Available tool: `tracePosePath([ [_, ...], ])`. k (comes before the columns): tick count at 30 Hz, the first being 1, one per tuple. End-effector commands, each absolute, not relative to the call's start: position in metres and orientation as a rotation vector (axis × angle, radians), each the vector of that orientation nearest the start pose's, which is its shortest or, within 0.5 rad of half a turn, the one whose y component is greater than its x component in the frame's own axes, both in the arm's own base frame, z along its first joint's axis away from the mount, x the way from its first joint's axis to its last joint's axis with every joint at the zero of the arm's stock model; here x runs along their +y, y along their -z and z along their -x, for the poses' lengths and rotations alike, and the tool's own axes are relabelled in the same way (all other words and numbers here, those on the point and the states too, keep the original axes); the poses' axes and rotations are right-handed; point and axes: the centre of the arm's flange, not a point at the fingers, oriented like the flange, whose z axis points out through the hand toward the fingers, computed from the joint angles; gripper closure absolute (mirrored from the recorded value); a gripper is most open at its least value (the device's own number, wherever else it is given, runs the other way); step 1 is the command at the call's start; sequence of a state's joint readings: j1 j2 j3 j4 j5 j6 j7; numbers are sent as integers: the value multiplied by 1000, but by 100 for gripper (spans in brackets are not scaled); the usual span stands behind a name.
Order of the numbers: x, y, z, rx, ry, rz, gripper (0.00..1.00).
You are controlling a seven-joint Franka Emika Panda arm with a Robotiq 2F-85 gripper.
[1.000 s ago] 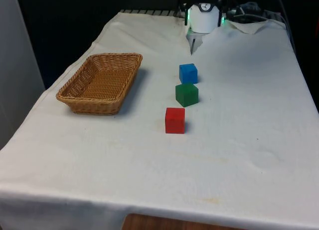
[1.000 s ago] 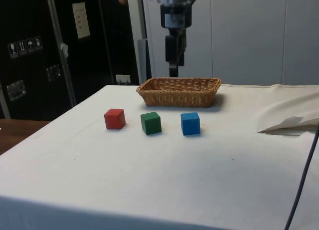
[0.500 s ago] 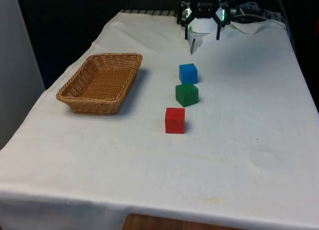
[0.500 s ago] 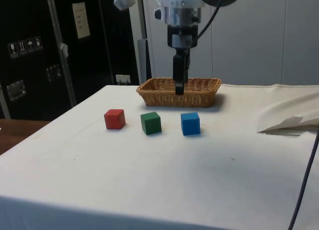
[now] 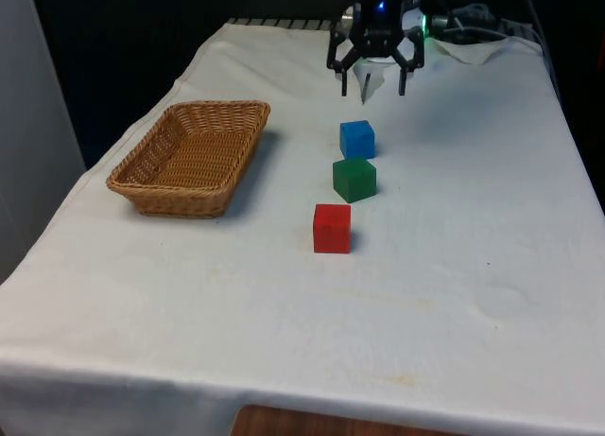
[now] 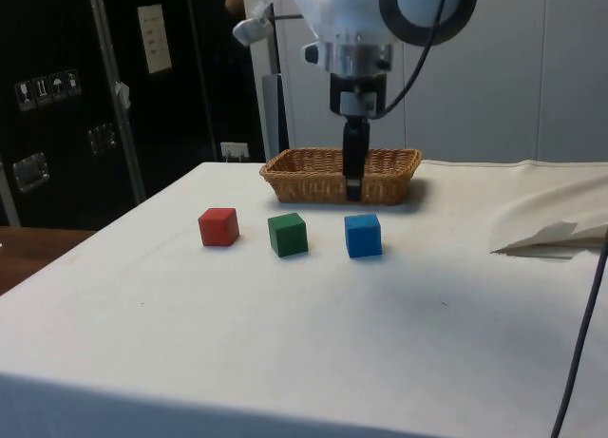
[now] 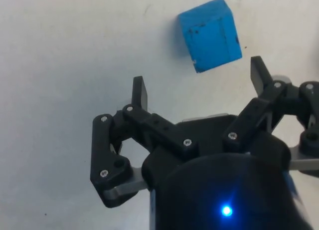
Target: Pick up the blue cube and place it into the basket.
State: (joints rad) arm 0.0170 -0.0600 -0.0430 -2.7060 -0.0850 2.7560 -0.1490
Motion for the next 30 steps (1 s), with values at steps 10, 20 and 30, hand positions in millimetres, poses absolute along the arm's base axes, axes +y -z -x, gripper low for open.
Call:
tracePosePath([
  [10, -16, -235, -415, -409, 193, 3152, 0],
  [20, -19, -207, -415, -459, 207, 3149, 0],
  [30, -21, -185, -415, -502, 229, 3147, 0],
])
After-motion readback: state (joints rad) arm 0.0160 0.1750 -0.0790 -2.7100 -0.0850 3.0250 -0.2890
